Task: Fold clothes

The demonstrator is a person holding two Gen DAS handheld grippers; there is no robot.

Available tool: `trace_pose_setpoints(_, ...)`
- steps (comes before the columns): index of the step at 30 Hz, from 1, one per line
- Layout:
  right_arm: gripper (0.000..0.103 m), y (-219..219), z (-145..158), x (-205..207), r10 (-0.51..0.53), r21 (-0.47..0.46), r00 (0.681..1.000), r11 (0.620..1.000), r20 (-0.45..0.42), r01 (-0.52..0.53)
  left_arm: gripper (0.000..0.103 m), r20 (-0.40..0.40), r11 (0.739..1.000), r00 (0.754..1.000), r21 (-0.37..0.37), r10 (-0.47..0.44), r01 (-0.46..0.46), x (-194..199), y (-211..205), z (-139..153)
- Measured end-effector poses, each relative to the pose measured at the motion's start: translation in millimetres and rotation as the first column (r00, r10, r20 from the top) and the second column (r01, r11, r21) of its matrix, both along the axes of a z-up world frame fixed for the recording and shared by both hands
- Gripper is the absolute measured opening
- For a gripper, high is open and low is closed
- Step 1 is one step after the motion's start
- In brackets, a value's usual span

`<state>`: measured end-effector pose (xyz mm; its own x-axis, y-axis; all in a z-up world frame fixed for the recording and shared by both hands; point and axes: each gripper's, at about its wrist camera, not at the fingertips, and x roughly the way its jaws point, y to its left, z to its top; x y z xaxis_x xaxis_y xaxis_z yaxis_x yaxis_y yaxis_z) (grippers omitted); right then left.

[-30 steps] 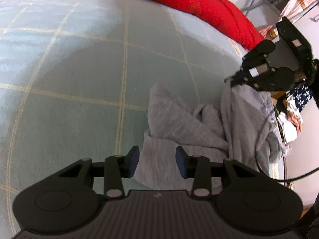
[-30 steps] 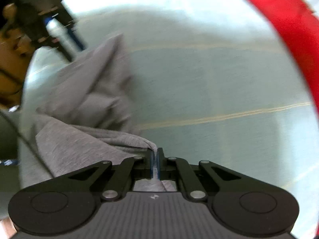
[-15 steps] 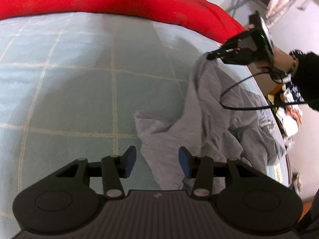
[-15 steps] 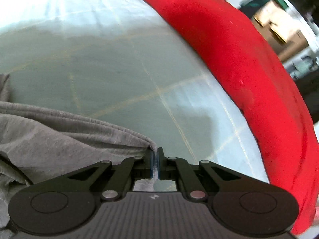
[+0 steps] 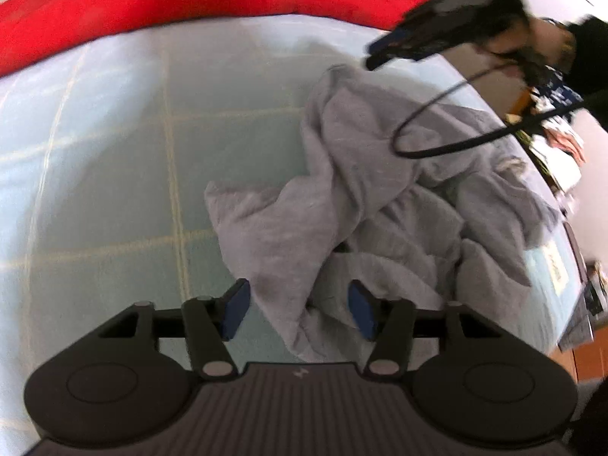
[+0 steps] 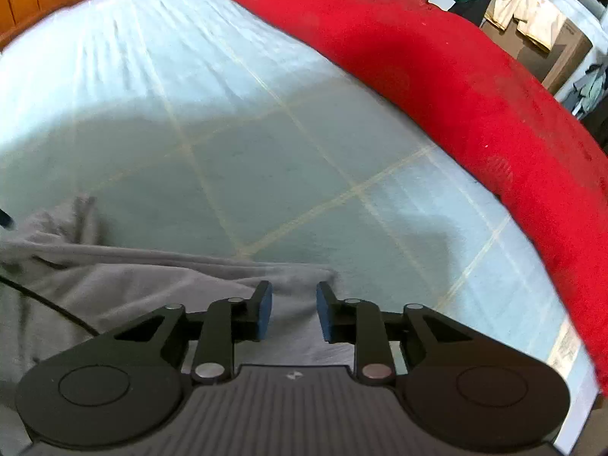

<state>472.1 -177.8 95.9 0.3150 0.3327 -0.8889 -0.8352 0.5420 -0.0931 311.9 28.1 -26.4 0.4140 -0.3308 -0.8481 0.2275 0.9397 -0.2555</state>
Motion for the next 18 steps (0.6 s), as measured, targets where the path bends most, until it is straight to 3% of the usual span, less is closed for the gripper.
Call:
trace_pose_setpoints(1, 0.033, -0.3, 0.5, -5.4, -0.001, 0.010, 1.000, 1.000, -0.006, 0.001, 0.000, 0.009, 1.000, 1.000, 0.007, 0.024, -0.024, -1.3, 1.7, 0.1)
trace_pose_setpoints(5, 0.033, -4.3, -1.5, -23.2, -0.004, 0.029, 1.000, 1.000, -0.027, 0.005, 0.000, 0.084, 0.995, 0.992, -0.040, 0.096, -0.093, 1.2, 17.9, 19.3)
trace_pose_setpoints(8, 0.033, -9.1, -3.0, -32.8, -0.028, 0.049, 0.998, 0.998, -0.052, 0.031, 0.000, 0.115, 0.993, 0.986, -0.010, 0.120, -0.120, 13.1, 34.1, 29.7)
trace_pose_setpoints(14, 0.033, -17.5, -0.8, -47.6, -0.102, 0.112, 0.991, 0.987, -0.091, 0.112, 0.000, 0.126, 0.977, 0.969, -0.033, 0.214, -0.212, 62.1, 86.0, 35.0)
trace_pose_setpoints(18, 0.033, -21.8, 0.4, -53.5, -0.155, 0.148, 0.982, 0.974, -0.108, 0.170, 0.000, 0.120, 0.966, 0.959, 0.004, 0.257, -0.260, 106.0, 117.2, 26.6)
